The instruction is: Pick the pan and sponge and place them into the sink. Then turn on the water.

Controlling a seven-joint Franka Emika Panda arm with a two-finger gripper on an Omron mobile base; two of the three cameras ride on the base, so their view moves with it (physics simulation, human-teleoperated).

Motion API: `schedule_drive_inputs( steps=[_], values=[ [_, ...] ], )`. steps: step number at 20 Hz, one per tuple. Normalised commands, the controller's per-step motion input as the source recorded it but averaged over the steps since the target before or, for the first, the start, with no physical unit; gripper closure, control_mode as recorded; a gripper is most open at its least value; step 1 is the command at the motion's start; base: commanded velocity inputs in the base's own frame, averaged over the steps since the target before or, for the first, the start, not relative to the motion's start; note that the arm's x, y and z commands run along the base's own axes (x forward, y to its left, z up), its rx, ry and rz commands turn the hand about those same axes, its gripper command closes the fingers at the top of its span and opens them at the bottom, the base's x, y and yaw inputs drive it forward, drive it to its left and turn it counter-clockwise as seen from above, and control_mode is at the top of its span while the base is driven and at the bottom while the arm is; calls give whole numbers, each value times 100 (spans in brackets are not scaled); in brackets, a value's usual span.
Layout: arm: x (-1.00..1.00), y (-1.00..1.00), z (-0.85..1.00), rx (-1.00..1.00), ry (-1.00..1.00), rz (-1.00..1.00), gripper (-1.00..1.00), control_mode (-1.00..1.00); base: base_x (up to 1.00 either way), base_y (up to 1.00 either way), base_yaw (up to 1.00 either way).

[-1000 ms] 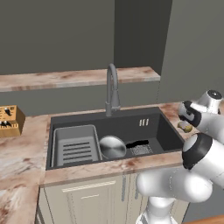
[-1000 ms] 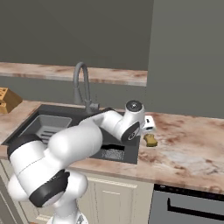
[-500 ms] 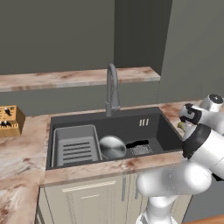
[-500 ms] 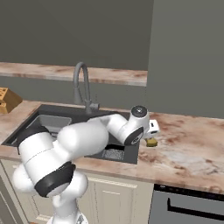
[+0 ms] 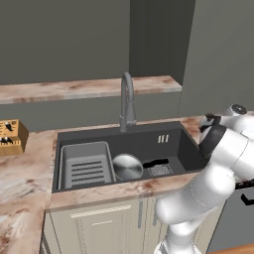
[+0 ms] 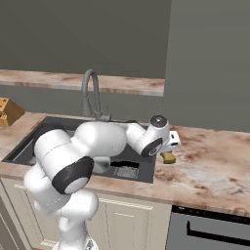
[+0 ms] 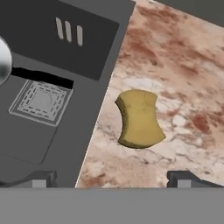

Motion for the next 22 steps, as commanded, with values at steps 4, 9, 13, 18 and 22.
schedule_drive_inputs(
  steps=[4, 9, 13, 18, 22],
  values=[
    [21, -19, -24, 0, 2, 1, -100, -100, 0, 0, 0],
    [25, -18, -25, 0, 3, 2, -100, -100, 0, 0, 0],
    [30, -13, -20, 0, 4, 2, -100, -100, 0, 0, 0],
    [35, -14, -14, 0, 4, 2, -100, -100, 0, 0, 0],
    [32, -13, -25, 0, 4, 3, -100, -100, 0, 0, 0]
  ],
)
